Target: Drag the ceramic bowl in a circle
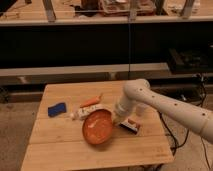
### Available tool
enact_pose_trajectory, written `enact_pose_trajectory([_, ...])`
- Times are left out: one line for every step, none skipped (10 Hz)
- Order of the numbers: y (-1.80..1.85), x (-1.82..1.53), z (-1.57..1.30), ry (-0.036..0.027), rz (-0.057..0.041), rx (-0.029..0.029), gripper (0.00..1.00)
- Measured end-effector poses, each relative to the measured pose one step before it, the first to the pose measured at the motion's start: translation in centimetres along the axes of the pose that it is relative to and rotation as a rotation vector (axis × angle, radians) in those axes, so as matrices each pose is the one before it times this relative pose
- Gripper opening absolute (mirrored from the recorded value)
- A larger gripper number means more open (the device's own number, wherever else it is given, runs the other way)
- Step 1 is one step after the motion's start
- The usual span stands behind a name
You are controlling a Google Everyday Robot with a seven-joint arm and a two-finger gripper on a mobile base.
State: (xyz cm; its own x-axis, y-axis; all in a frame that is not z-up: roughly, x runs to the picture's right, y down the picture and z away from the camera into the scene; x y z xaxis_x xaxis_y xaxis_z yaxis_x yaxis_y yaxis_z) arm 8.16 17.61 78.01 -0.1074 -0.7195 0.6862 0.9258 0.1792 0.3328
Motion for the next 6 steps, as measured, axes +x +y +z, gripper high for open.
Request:
enact_pose_trajectory([1.758, -0.554, -0.740, 0.00982, 0.01163, 0.00169, 0.00])
enact_pose_trajectory([1.894, -0.838, -0.712, 0.00476, 0.00664, -0.00005, 0.00])
enact_pose_trajectory([1.931, -1.351, -0.647, 0.00171, -0.00798, -0.00146, 0.00])
enact_pose_trajectory([1.493, -1.692, -0.468, -0.00987, -0.04052, -0.01016, 0.00])
enact_pose_trajectory([0.570, -0.750, -0.115, -0.00705, -0.03975, -0.00552, 0.00])
enact_pose_trajectory([0.158, -0.902, 0.087, -0.01135, -0.05944, -0.00879, 0.00])
